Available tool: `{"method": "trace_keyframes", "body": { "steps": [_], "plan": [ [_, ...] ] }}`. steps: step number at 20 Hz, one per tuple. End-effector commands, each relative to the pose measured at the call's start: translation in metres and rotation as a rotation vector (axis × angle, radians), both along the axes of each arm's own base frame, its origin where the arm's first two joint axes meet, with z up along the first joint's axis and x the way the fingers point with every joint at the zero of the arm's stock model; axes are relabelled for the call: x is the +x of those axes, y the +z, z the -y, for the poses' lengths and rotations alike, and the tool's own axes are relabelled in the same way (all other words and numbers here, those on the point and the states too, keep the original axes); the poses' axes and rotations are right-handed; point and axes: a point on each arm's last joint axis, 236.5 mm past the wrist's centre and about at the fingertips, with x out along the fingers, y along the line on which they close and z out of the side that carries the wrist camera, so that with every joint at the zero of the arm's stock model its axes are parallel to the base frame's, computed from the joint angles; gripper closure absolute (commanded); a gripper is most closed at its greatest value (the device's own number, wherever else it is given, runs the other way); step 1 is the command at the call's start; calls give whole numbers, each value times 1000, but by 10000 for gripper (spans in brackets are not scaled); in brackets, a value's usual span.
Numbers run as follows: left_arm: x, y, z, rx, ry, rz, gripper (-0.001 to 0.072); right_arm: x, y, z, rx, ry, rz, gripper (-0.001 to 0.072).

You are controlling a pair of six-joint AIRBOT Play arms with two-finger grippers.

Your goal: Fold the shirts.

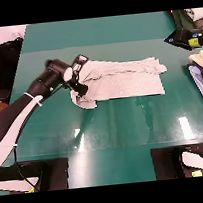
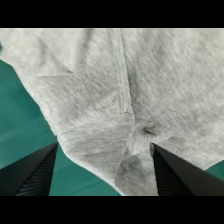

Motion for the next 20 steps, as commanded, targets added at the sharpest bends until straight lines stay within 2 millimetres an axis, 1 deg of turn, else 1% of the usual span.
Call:
{"method": "trace_keyframes", "body": {
  "steps": [1, 3, 5, 8, 9, 11, 12, 13, 14, 16, 17, 18, 20],
  "plan": [
    [-10, -25, 0, 81, -47, -22, 45, -10, -3, -5, 3, 26, -37, 136],
    [-10, -31, -6, 114, -49, -34, 45, -12, -4, -6, 5, 31, -44, 136],
    [-12, -38, -7, 122, -48, -53, 45, -12, -4, -6, 5, 31, -45, 136],
    [-9, -39, -7, 122, -49, -42, 46, -12, -4, -6, 5, 31, -45, 136],
    [-8, -38, -8, 127, -40, -35, 58, -12, -4, -6, 5, 31, -45, 136],
    [-6, -38, -10, 136, -39, -29, 406, -12, -4, -6, 4, 31, -45, 136],
    [-6, -38, -10, 136, -39, -29, 491, -12, -4, -6, 5, 31, -45, 136],
    [-4, -37, -8, 127, -42, -17, 611, -12, -5, -6, 5, 32, -46, 136],
    [-2, -37, -7, 123, -43, -11, 682, -13, -5, -6, 5, 33, -48, 136],
    [3, -27, -10, 140, -41, 5, 683, -19, -9, -9, 7, 50, -76, 136],
    [9, -14, -16, 161, -31, 27, 683, -24, -13, -7, 2, 58, -102, 136],
    [15, 4, -20, 154, -5, 59, 683, -32, -18, -4, -13, 72, -134, 136],
    [25, 47, -33, 70, 97, 138, 683, -50, -33, 12, -54, 72, -221, 137]
  ]
}}
